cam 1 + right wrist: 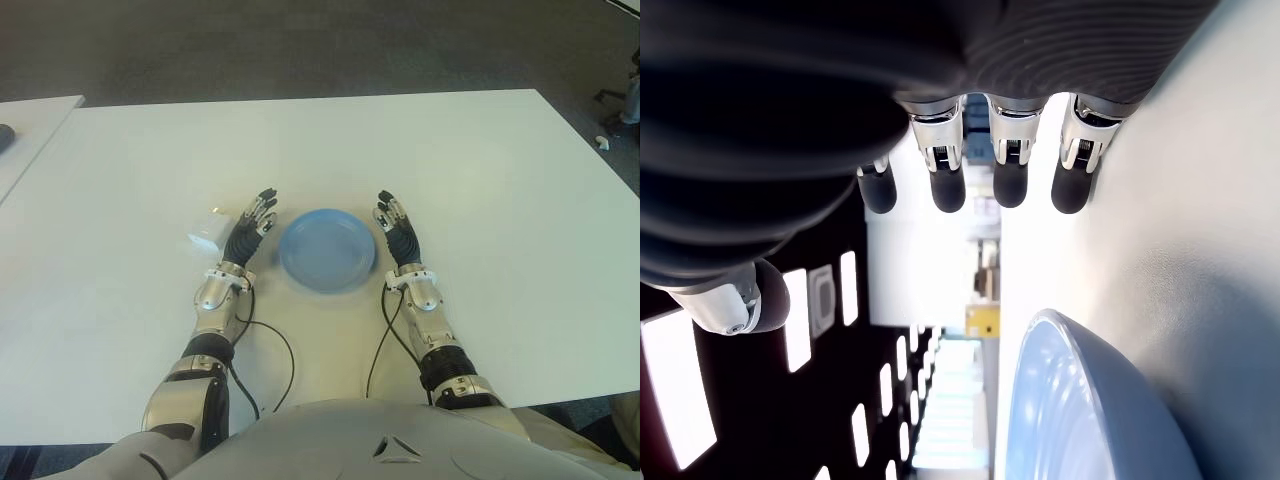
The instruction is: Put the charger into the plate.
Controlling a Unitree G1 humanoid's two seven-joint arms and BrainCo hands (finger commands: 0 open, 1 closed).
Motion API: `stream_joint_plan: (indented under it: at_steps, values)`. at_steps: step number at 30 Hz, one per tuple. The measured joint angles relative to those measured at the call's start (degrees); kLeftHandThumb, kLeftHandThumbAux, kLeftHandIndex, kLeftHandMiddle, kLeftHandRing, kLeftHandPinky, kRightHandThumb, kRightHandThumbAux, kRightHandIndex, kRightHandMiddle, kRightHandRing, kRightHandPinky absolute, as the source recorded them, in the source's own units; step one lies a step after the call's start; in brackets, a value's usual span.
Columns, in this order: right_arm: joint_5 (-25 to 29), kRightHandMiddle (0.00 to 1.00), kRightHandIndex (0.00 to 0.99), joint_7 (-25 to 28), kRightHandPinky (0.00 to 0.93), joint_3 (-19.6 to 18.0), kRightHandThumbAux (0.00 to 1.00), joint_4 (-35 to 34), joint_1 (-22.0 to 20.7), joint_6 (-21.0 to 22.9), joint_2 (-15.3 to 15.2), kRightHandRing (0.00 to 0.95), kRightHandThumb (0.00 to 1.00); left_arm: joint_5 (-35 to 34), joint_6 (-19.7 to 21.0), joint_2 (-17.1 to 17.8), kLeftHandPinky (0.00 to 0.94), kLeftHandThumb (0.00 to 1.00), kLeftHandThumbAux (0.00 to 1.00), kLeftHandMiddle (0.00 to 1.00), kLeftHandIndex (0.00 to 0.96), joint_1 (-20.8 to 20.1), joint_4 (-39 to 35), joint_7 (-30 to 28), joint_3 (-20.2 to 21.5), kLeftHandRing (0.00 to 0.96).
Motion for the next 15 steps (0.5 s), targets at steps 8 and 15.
stream_joint_plan:
  at_steps: [8, 15]
  values:
    - [0.00, 0.000, 0.000, -0.27, 0.094, -0.06, 0.386, -0.13, -0.08, -0.02, 0.30, 0.000, 0.177, 8.93, 0.31, 1.50, 0.395, 0.500, 0.547, 0.275, 0.220, 1.38, -4.28, 10.07, -5.27, 0.322]
    - [0.00, 0.000, 0.000, -0.30, 0.088, -0.06, 0.397, -0.74, -0.14, -0.11, 0.45, 0.000, 0.173, 24.40, 2.10, 3.23, 0.514, 0.555, 0.565, 0.381, 0.316, 4.84, -12.48, 27.56, -10.36, 0.439]
